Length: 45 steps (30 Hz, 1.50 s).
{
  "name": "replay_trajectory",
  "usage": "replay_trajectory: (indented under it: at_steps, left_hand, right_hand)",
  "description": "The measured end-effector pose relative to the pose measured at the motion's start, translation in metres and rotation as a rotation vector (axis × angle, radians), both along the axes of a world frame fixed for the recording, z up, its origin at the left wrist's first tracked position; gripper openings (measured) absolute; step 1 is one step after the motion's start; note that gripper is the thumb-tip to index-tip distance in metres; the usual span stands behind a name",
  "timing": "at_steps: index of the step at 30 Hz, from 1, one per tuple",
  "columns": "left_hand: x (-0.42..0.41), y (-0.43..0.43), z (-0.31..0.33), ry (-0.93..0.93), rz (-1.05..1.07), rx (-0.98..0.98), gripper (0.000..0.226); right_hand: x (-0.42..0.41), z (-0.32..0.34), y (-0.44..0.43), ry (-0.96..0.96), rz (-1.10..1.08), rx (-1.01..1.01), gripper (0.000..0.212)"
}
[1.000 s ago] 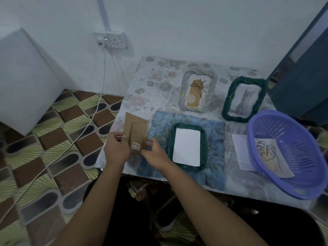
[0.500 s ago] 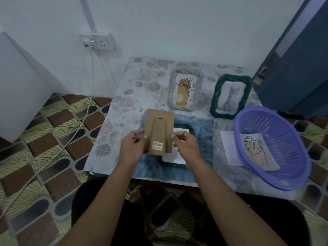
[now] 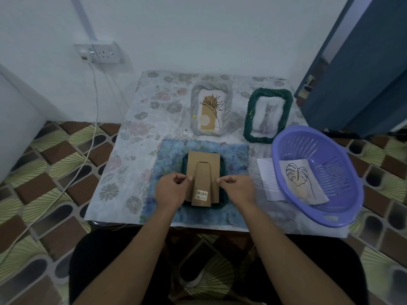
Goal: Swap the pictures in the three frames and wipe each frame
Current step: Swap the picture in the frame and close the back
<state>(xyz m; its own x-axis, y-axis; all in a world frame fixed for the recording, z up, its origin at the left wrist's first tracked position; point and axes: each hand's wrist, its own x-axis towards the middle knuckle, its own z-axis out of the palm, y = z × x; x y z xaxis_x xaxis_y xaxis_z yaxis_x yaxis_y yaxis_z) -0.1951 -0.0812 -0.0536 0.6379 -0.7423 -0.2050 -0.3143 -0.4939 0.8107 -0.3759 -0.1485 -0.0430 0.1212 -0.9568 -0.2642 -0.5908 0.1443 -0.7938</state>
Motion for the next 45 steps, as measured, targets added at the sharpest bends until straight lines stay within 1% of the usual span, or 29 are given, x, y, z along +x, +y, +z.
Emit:
replay_trajectory:
  at_steps: [5, 9, 16, 22, 29, 34, 45]
  left_hand:
    - [-0.005, 0.000, -0.006, -0.058, 0.001, 0.022, 0.024]
    - [-0.007, 0.000, -0.008, -0.109, -0.021, 0.032, 0.028]
    - [-0.007, -0.002, -0.007, -0.113, -0.026, 0.044, 0.027]
    - [-0.006, 0.000, -0.010, -0.166, -0.045, 0.016, 0.025]
    - [-0.007, -0.001, -0.011, -0.207, -0.042, 0.012, 0.026]
    - [-0.007, 0.000, -0.012, -0.202, -0.036, 0.005, 0.026]
    - [-0.008, 0.003, -0.017, -0.225, -0.047, -0.057, 0.024]
  right_hand:
    - [-0.002, -0.007, -0.003, 0.044, 0.007, 0.008, 0.017]
    - [-0.003, -0.014, -0.005, 0.024, 0.007, 0.003, 0.015]
    - [0.000, -0.015, -0.006, 0.065, 0.017, -0.011, 0.018]
    - [0.001, -0.015, -0.004, 0.098, -0.014, -0.017, 0.016]
    - [0.005, -0.012, -0.001, 0.176, -0.019, -0.045, 0.017]
    - [0.008, -0.013, -0.001, 0.237, -0.028, -0.027, 0.020]
    - [0.015, -0.016, 0.006, 0.214, -0.059, -0.068, 0.017]
